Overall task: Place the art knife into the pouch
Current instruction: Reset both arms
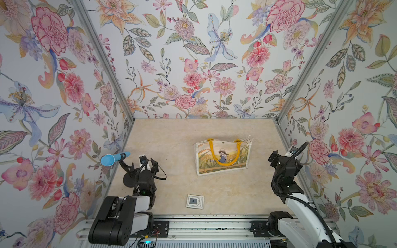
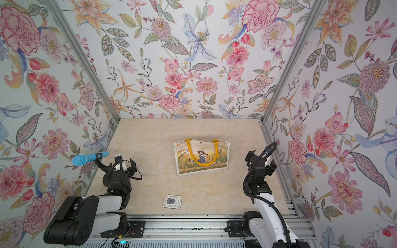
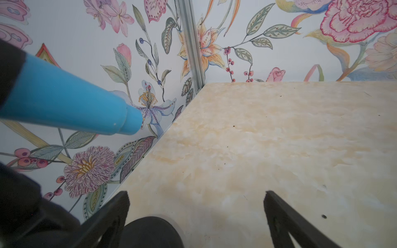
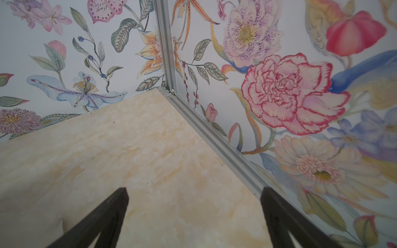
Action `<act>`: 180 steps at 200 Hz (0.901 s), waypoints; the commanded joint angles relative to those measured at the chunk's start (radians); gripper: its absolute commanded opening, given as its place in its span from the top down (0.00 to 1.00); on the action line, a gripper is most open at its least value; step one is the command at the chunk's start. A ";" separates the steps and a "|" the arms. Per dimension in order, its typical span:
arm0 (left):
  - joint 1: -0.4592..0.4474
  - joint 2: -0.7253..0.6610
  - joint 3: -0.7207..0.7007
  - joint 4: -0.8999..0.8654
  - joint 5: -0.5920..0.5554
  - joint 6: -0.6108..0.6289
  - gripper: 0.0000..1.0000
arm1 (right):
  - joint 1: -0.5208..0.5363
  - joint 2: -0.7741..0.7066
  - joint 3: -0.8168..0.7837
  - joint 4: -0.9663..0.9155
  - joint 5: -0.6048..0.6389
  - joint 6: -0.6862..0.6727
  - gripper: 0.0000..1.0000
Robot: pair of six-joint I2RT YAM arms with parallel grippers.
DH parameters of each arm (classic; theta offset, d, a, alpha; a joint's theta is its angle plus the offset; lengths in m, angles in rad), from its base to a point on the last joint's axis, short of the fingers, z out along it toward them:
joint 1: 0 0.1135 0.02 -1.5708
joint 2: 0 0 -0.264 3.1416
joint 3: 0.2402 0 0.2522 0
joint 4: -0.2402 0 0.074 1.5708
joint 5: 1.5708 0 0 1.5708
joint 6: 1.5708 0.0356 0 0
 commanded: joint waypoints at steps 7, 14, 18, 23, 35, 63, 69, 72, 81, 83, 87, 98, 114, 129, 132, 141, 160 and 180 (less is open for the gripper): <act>0.032 0.122 0.048 0.236 0.107 0.032 0.00 | -0.041 0.187 -0.103 0.395 -0.104 -0.044 0.00; 0.032 0.130 0.045 0.235 0.111 0.029 0.00 | -0.041 0.238 -0.109 0.450 -0.120 -0.060 0.00; 0.032 0.151 0.039 0.273 0.086 0.019 0.00 | -0.041 0.267 -0.111 0.485 -0.123 -0.065 0.00; 0.032 0.180 0.026 0.327 0.075 0.015 0.00 | -0.040 0.304 -0.115 0.528 -0.123 -0.063 0.00; 0.030 0.234 0.031 0.388 0.110 0.051 0.00 | -0.038 0.381 -0.117 0.611 -0.118 -0.054 0.00; 0.013 0.207 0.101 0.269 0.092 0.064 0.00 | -0.012 0.520 -0.108 0.756 -0.183 -0.107 0.00; 0.012 0.206 0.101 0.268 0.092 0.064 0.00 | -0.010 0.512 -0.092 0.709 -0.248 -0.120 0.00; 0.013 0.206 0.100 0.261 0.092 0.062 0.00 | -0.012 0.518 -0.091 0.713 -0.272 -0.128 0.00; 0.011 0.208 0.101 0.266 0.090 0.063 0.00 | -0.018 0.557 -0.095 0.784 -0.315 -0.149 0.00; 0.013 0.207 0.101 0.270 0.091 0.065 0.00 | -0.019 0.560 -0.095 0.787 -0.334 -0.155 0.00; 0.012 0.207 0.101 0.267 0.091 0.065 0.00 | -0.019 0.567 -0.097 0.770 -0.378 -0.166 0.00; 0.010 0.206 0.102 0.263 0.091 0.064 0.00 | -0.005 0.673 -0.124 0.980 -0.385 -0.206 0.00; 0.010 0.208 0.101 0.260 0.089 0.064 0.00 | -0.006 0.601 -0.078 0.767 -0.340 -0.164 0.00; 0.008 0.207 0.102 0.262 0.090 0.064 0.00 | 0.029 0.642 -0.090 0.860 -0.308 -0.210 0.00; 0.010 0.207 0.102 0.262 0.089 0.065 0.00 | 0.034 0.634 -0.084 0.836 -0.308 -0.215 0.00; 0.009 0.206 0.101 0.266 0.091 0.065 0.00 | 0.035 0.628 -0.064 0.783 -0.335 -0.216 0.00; 0.009 0.207 0.102 0.262 0.093 0.067 0.00 | 0.013 0.628 -0.063 0.778 -0.365 -0.204 0.00; 0.010 0.206 0.103 0.261 0.093 0.067 0.00 | 0.011 0.632 -0.058 0.778 -0.367 -0.204 0.00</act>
